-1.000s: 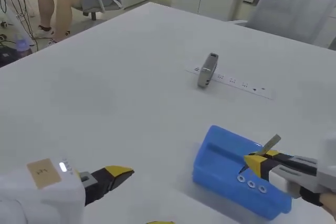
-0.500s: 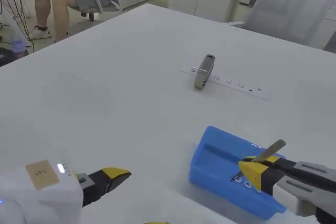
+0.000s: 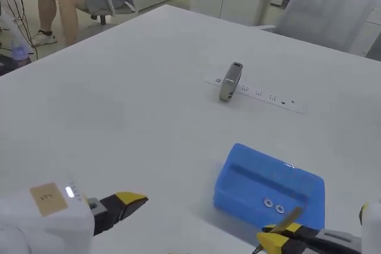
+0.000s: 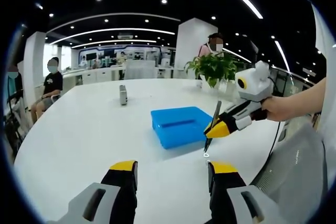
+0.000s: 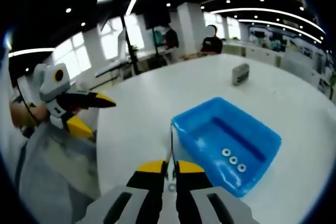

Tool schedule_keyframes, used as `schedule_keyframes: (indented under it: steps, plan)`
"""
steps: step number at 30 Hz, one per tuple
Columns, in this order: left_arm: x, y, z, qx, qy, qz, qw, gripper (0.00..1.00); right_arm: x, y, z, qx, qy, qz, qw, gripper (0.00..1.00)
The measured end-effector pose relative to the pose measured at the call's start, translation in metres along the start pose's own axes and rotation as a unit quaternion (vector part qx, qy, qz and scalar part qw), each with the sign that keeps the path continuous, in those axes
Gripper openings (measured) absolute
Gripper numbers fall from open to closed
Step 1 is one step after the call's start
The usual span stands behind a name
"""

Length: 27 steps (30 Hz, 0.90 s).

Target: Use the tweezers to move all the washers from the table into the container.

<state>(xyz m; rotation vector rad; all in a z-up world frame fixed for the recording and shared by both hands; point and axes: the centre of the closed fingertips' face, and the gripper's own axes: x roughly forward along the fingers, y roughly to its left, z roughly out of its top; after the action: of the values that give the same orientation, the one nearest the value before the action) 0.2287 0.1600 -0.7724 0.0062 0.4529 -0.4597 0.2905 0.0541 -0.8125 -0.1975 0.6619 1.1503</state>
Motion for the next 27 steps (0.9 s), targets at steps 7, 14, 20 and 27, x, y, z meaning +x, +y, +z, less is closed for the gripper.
schedule_keyframes:
  steps: [7,14,20,27]
  plan:
    - [0.000,-0.001,-0.001,0.002,0.004,-0.001,1.0000,0.53,0.003,0.002,-0.010,-0.002,0.016,0.002,0.9999,0.04]
    - [0.001,-0.001,-0.002,0.004,0.007,-0.003,1.0000,0.53,0.002,0.004,-0.010,-0.014,0.021,0.001,0.9997,0.04]
    - [0.001,-0.001,-0.003,0.005,0.008,-0.004,0.9999,0.52,0.002,0.006,-0.012,-0.021,0.026,0.002,0.9994,0.04]
    - [0.001,-0.001,-0.003,0.008,0.010,-0.003,0.9999,0.52,0.001,0.009,-0.013,-0.047,0.028,-0.002,0.9985,0.04]
